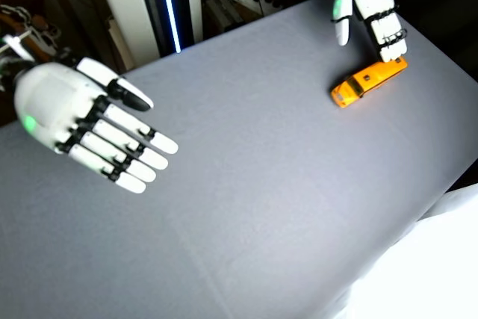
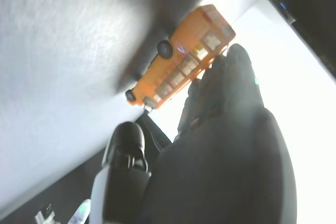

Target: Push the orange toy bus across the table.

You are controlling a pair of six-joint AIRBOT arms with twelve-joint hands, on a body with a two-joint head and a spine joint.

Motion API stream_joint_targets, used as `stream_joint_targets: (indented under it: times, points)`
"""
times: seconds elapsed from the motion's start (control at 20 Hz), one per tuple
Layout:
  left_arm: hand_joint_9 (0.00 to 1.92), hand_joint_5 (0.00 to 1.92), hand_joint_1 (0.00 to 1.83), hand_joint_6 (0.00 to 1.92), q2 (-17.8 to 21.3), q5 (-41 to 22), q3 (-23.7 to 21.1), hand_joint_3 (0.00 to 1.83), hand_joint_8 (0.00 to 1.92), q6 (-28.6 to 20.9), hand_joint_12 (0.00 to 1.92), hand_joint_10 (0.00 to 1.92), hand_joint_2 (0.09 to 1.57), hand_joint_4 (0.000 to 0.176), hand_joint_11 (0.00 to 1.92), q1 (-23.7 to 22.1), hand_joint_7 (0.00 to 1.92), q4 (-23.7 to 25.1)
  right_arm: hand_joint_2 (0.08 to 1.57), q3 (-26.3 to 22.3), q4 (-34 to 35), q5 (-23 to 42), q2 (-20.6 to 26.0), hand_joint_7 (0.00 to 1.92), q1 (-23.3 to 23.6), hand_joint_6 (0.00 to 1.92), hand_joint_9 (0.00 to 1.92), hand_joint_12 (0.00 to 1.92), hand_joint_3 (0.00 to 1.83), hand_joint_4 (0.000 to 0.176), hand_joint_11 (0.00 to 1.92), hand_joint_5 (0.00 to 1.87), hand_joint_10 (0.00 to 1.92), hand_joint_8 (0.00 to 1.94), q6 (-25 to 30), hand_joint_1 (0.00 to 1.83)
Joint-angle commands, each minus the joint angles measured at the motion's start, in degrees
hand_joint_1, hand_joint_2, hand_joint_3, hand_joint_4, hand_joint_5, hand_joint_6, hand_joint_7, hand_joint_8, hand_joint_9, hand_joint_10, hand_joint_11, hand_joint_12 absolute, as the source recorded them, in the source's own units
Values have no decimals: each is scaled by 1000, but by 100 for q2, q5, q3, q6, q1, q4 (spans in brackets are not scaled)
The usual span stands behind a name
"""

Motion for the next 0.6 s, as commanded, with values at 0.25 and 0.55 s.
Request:
stream_joint_targets:
  times: [0.25,0.55]
  points:
    - [0,21,0,0,-57,-471,-70,0,0,17,0,0,1332,5,0,-54,0,205,1404,22,58,706,7,161,28,0,68,95,2,11,50,225,0,0,63,330]
    - [0,0,0,0,-76,-536,-163,0,0,17,0,0,1290,33,0,-250,0,573,1407,20,56,706,2,185,28,2,98,102,0,18,58,234,8,6,69,359]
